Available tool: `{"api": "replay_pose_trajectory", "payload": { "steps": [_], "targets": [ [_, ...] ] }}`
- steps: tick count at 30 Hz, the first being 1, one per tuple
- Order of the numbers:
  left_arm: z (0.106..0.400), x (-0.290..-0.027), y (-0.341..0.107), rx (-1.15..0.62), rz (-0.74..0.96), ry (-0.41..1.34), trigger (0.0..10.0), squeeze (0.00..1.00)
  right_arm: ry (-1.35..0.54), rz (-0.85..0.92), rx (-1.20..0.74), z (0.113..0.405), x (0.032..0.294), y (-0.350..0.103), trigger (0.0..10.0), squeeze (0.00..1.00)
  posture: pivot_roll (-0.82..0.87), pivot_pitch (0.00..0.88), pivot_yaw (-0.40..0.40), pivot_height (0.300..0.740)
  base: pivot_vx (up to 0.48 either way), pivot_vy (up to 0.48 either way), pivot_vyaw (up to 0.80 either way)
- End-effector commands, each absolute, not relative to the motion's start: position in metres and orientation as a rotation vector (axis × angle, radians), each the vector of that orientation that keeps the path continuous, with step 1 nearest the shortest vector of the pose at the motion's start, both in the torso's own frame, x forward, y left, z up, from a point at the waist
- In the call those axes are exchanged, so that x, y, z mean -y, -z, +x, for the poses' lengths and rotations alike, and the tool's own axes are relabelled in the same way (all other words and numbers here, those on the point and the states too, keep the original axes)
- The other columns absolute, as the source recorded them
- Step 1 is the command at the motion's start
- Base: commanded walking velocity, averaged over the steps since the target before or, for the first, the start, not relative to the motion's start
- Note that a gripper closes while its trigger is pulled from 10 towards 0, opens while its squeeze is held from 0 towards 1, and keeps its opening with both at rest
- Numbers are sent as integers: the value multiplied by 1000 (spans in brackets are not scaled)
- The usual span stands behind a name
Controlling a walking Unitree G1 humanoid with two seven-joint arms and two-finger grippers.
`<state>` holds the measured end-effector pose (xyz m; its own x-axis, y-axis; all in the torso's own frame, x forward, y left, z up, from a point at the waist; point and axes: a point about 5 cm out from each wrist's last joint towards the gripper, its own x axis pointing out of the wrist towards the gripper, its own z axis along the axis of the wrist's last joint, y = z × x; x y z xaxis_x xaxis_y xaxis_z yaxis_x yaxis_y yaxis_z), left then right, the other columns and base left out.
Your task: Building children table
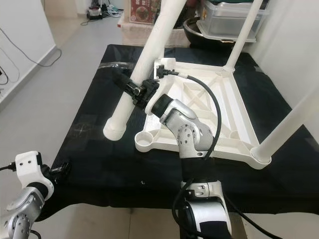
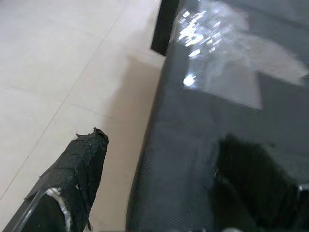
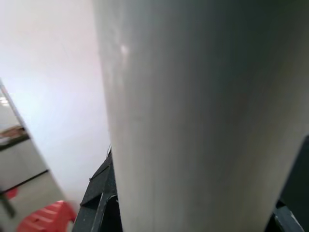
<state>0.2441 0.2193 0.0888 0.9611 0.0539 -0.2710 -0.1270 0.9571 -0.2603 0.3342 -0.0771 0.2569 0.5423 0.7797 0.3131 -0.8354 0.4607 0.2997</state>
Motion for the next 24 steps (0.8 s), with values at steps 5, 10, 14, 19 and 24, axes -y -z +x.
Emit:
{"api": "replay_pose_trajectory", "payload": {
  "steps": [5, 10, 14, 19, 24],
  "targets": [
    [241, -200, -108, -230, -282, 165, 10000, 0, -1165, 453, 128, 321, 67, -256, 10000, 0, 44, 0, -49, 740, 0, 0, 0],
    [233, -181, -121, -220, -214, 426, 10000, 0, -1261, 437, 104, 318, 59, -253, 10000, 0, 47, 0, -45, 740, 0, 0, 0],
    [232, -175, -128, -218, -165, 547, 10000, 0, -1321, 413, 102, 317, 47, -253, 10000, 0, 50, 0, -41, 740, 0, 0, 0],
    [233, -172, -133, -211, -152, 604, 10000, 0, -1345, 402, 103, 317, 39, -254, 10000, 0, 51, 0, -42, 740, 0, 0, 0],
    [231, -164, -140, -201, -152, 694, 10000, 0, -1376, 399, 107, 314, 30, -254, 10000, 4, 52, 0, -43, 740, 0, 0, 0]
  ]
}}
